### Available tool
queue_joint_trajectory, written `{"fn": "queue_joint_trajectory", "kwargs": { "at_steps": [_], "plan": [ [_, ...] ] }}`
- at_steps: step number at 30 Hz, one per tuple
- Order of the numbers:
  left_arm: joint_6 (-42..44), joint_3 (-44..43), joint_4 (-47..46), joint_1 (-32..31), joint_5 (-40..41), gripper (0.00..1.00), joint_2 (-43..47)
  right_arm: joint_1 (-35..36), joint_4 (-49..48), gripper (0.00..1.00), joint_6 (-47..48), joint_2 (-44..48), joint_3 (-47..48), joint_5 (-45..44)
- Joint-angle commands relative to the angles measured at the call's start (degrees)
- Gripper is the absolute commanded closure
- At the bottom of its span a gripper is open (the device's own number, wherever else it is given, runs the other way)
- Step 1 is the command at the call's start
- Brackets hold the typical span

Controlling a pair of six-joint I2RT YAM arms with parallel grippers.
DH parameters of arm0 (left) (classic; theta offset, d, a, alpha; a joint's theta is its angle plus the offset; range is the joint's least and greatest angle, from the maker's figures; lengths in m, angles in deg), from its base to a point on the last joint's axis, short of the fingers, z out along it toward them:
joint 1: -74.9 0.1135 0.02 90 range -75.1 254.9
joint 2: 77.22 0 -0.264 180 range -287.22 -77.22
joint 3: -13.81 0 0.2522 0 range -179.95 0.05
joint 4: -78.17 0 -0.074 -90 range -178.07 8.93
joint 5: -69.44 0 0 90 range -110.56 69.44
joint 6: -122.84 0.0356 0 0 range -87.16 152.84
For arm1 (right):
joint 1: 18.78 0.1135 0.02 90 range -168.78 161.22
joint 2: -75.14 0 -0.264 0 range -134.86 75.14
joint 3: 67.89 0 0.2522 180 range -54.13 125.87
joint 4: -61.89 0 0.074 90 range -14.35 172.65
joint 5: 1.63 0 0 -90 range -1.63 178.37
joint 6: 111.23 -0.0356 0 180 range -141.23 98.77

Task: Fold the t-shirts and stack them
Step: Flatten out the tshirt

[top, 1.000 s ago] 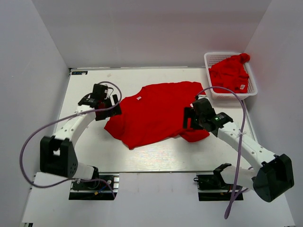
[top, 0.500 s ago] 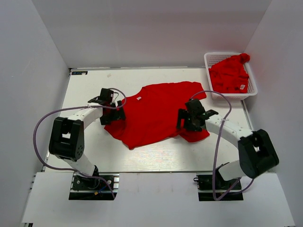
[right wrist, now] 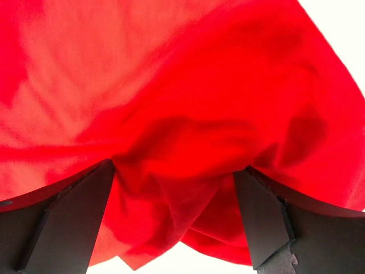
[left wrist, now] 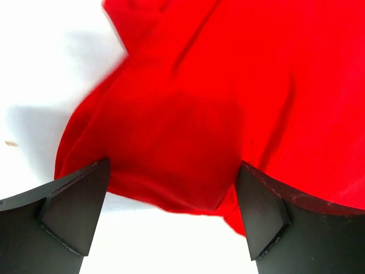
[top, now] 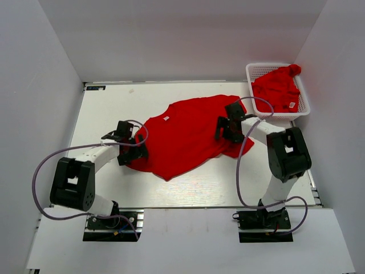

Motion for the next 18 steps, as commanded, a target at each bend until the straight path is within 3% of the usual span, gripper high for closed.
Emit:
{"fn": "queue_joint_trajectory", "kwargs": {
  "at_steps": [1, 6, 9, 12, 15, 18],
  "plan": [
    [-2.16, 5.56, 4.94, -0.69, -7.19, 0.00, 2.08, -2.64, -1.14, 0.10, 4.28, -6.40, 7.79, 0.78],
    [-0.85, 9.26, 4.94, -1.31, -14.51, 0.00, 9.11, -3.79, -0.08, 0.10, 11.84, -13.28, 16.78, 0.35],
    [0.56, 6.30, 7.12, -1.83, -16.19, 0.00, 12.98, -4.49, 0.79, 0.10, 15.44, -17.58, 25.37, -0.88],
    [1.18, -0.80, 13.09, -2.36, -8.58, 0.00, 15.44, -4.05, 3.08, 0.10, 18.00, -17.16, 30.15, -1.06],
    [-0.31, -7.84, 20.82, -2.36, 2.56, 0.00, 14.84, -4.14, 2.82, 0.10, 18.96, -12.60, 29.54, 1.05],
    [-3.22, -9.89, 25.93, -0.96, 6.83, 0.00, 11.86, -3.88, 3.26, 0.10, 18.96, -5.93, 25.78, 1.23]
  ]
}}
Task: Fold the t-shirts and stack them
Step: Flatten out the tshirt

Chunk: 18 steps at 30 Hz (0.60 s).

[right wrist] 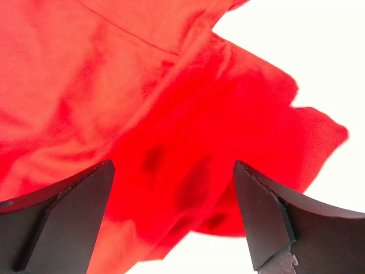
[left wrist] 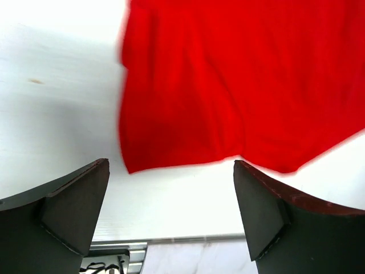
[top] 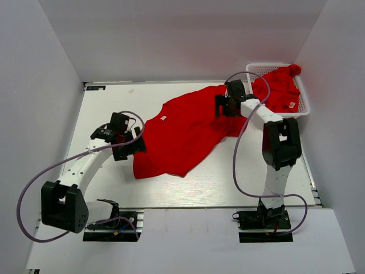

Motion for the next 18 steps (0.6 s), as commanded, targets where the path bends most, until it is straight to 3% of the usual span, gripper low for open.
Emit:
{"fn": "queue_joint_trajectory", "kwargs": {
  "at_steps": [1, 3, 9, 18],
  "plan": [
    [-2.15, -2.24, 7.43, 0.86, 8.61, 0.00, -0.85, 0.23, 0.53, 0.10, 2.29, 9.98, -2.32, 1.05],
    [-1.54, 0.99, 3.58, 0.86, 3.81, 0.00, -1.56, 0.14, 1.04, 0.10, 1.60, 15.68, -7.15, 1.32],
    [-2.06, 7.15, -2.85, -0.37, 1.05, 0.02, -2.08, 0.32, 3.69, 0.10, -1.39, 30.87, -19.35, 3.15],
    [-2.59, 13.22, -10.59, -0.37, 1.75, 0.28, -1.64, 1.20, 6.76, 0.10, -2.81, 44.08, -28.08, 8.61]
  ]
}}
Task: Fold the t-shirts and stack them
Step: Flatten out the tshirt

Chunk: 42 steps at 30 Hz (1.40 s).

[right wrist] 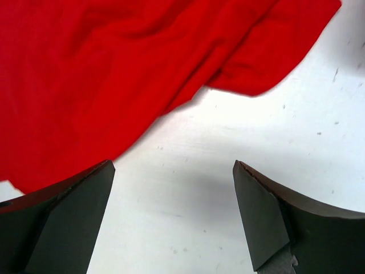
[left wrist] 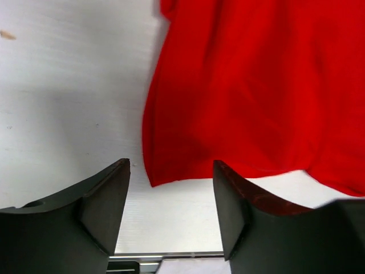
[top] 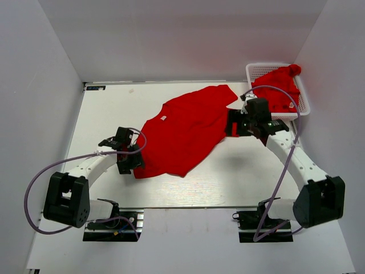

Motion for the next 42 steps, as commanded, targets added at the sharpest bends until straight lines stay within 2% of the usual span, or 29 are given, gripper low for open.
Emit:
{"fn": "queue_joint_trajectory", "kwargs": {
  "at_steps": [1, 5, 7, 10, 11, 13, 15, 17, 19, 24, 27, 32, 38, 41, 42],
  "plan": [
    [-0.27, 2.69, -4.04, -0.15, 0.79, 0.31, -0.54, 0.69, 1.43, 0.10, -0.93, 5.24, -1.83, 1.95],
    [-0.89, 3.30, -3.51, -0.68, 2.12, 0.43, -3.10, 0.78, 4.50, 0.10, -1.37, 7.63, -2.37, 1.41],
    [-0.89, 3.93, -5.35, -1.29, 0.19, 0.48, -3.11, 0.79, 4.86, 0.10, -1.28, 8.68, -2.89, 1.15],
    [-0.89, 5.16, -8.69, -1.99, -2.35, 0.58, -3.63, 0.96, 6.00, 0.10, -1.63, 9.22, -3.33, 0.97],
    [-0.89, 5.16, -10.70, -2.70, -3.32, 0.65, -3.63, 0.96, 6.26, 0.10, -1.81, 9.57, -3.77, 0.97],
    [-0.36, 5.77, -12.81, -3.40, -6.13, 0.71, -3.63, 1.05, 6.61, 0.10, -1.98, 10.01, -4.47, 0.80],
    [0.25, 5.25, -14.14, -4.20, -6.15, 0.81, -3.63, 1.22, 7.14, 0.10, -1.98, 10.45, -5.53, 0.71],
    [0.87, 2.19, -14.85, -4.72, -6.15, 1.00, -4.16, 1.66, 7.23, 0.10, -2.16, 11.15, -7.45, 0.89],
    [2.26, -0.80, -14.85, -5.34, -6.15, 1.00, -4.16, 2.01, 7.06, 0.10, -1.90, 11.85, -9.74, 2.55],
    [5.87, -14.75, -16.07, -7.09, -8.95, 1.00, -2.15, 5.26, 4.16, 0.10, -1.19, 13.35, -16.15, 7.83],
    [8.07, -23.91, -16.08, -7.71, -8.96, 1.00, -1.53, 9.82, 2.75, 0.10, 0.21, 12.22, -17.05, 8.01],
    [10.89, -36.30, -15.55, -7.71, -9.57, 1.00, -5.99, 16.60, -0.94, 0.10, 2.24, 8.79, -16.09, 8.27],
    [11.51, -42.12, -17.13, -8.24, -10.28, 1.00, -9.96, 25.91, -6.47, 0.10, 3.64, 2.63, -11.78, 7.48],
    [12.91, -43.27, -16.60, -8.24, -10.28, 1.00, -11.36, 30.39, -6.56, 0.10, 4.00, -0.44, -8.00, 3.53],
    [12.91, -43.97, -16.60, -8.24, -9.23, 1.00, -11.37, 30.93, -6.74, 0.11, 3.04, -1.32, -7.47, -1.17]
  ]
}}
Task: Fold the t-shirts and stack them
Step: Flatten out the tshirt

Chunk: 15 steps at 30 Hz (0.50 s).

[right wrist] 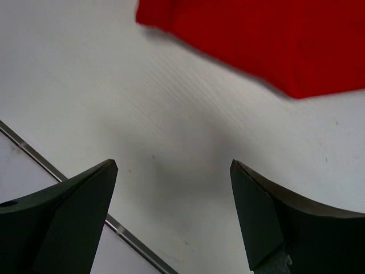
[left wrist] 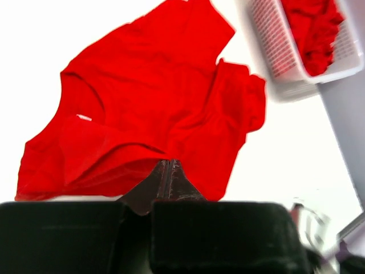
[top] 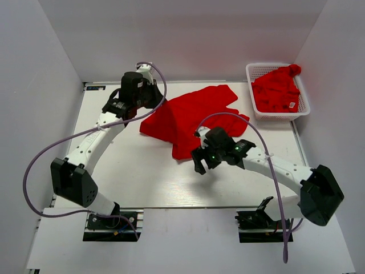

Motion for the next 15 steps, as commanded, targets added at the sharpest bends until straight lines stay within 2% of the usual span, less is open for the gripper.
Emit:
{"fn": "queue_joint_trajectory", "kwargs": {
  "at_steps": [1, 3, 4, 6, 7, 9, 12, 15],
  "plan": [
    [1.68, -3.25, 0.62, -0.31, 0.72, 1.00, -0.57, 3.30, -4.53, 0.15, -2.62, -3.40, 6.03, -7.05],
    [1.68, -3.79, 0.62, -0.31, 1.86, 1.00, -1.10, 5.06, -5.06, 0.16, -7.63, -5.77, 7.27, -13.36],
    [1.68, -5.53, 0.62, -0.31, 2.65, 1.00, -1.71, 5.85, -5.94, 0.16, -15.93, -7.35, 7.54, -15.48],
    [1.68, -7.64, 1.32, -0.31, 3.19, 1.00, -2.60, 7.00, -9.52, 0.20, -19.95, -8.95, 7.11, -15.77],
    [1.68, -8.35, 2.02, -0.31, 3.19, 1.00, -3.29, 8.04, -9.90, 0.22, -25.62, -10.17, 7.02, -17.59],
    [1.68, -9.93, 2.03, -0.31, 3.72, 1.00, -3.82, 9.98, -12.35, 0.22, -27.25, -12.02, 7.28, -18.31],
    [2.21, -11.86, 3.16, -0.31, 3.72, 1.00, -4.44, 12.62, -11.40, 0.18, -38.10, -15.45, 10.17, -25.84],
    [2.73, -12.40, 3.70, -0.31, 3.72, 1.00, -4.97, 14.56, -14.98, 0.17, -41.66, -17.91, 11.06, -29.03]
  ]
}}
